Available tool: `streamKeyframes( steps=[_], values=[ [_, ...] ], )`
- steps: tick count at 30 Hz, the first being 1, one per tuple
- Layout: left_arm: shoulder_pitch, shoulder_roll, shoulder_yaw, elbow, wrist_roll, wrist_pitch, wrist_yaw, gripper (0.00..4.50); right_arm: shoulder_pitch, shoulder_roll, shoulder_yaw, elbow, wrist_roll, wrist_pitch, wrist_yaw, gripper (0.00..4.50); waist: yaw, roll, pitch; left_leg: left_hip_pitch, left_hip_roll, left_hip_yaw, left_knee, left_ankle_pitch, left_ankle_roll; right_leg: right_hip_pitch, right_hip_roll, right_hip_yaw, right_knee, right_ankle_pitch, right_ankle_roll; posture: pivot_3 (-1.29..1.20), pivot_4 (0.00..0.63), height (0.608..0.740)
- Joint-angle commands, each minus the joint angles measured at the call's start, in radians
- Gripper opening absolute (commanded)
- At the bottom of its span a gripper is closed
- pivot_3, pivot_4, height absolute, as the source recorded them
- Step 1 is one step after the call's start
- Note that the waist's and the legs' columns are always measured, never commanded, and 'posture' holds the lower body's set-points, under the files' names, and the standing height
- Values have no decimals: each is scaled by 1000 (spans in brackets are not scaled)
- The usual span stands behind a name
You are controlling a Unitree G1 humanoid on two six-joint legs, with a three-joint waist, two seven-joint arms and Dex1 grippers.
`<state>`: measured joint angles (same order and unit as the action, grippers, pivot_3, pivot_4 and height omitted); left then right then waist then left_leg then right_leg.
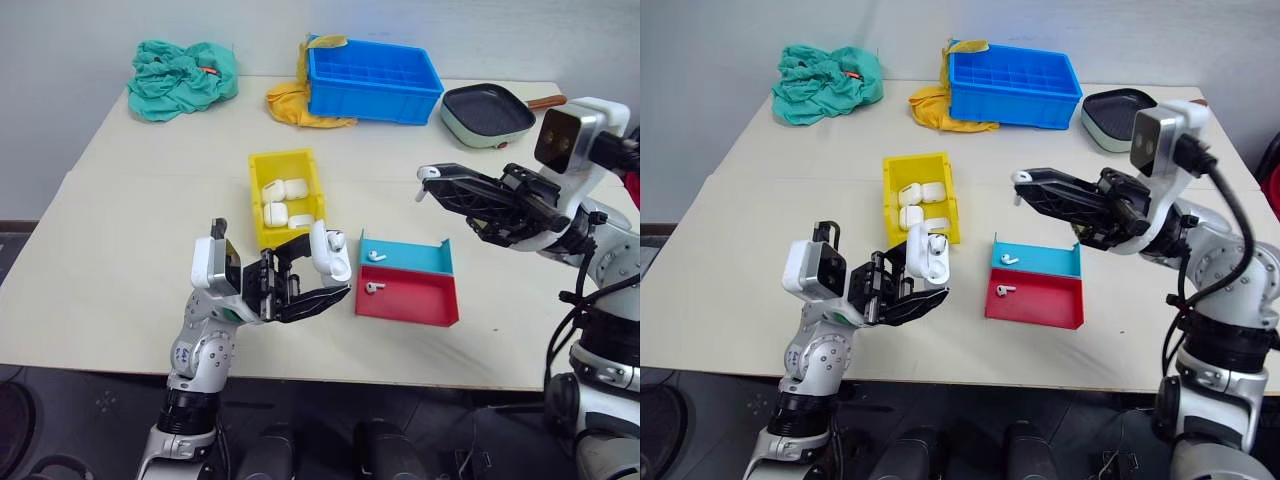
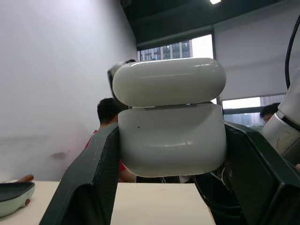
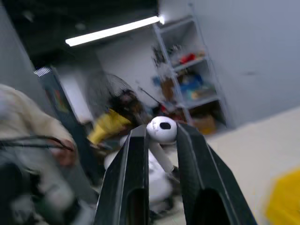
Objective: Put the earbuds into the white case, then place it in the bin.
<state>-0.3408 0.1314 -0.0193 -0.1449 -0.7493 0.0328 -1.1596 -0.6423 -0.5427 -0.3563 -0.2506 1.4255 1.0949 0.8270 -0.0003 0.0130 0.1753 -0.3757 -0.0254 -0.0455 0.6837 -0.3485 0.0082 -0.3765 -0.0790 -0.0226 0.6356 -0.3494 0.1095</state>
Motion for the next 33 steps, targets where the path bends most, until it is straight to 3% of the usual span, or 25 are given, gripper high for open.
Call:
streamKeyframes(
  steps=[1,8,25,33],
  values=[
    [-23,-20,-12,-1,-4,-16,-7,2821,49,26,28,-121,221,-28,-214,417,0,0,0,0,0,0,0,0,0,0,0,0,0,0,0,0,150,740],
    [-22,-53,-22,1,12,-21,0,2821,95,21,112,-182,256,-78,-302,417,0,0,0,0,-1,1,0,0,1,0,0,1,0,0,0,0,150,740],
    [-7,-70,-29,-13,26,-35,28,2821,129,-58,237,-177,81,-78,-164,417,2,0,0,0,-1,1,0,0,1,0,0,1,-2,0,0,0,150,740],
    [-24,-82,-28,-15,25,-35,45,2821,156,-38,261,-205,-43,-163,-115,417,3,0,0,0,-1,1,-1,0,1,1,0,1,-7,0,0,0,150,740]
  ],
)
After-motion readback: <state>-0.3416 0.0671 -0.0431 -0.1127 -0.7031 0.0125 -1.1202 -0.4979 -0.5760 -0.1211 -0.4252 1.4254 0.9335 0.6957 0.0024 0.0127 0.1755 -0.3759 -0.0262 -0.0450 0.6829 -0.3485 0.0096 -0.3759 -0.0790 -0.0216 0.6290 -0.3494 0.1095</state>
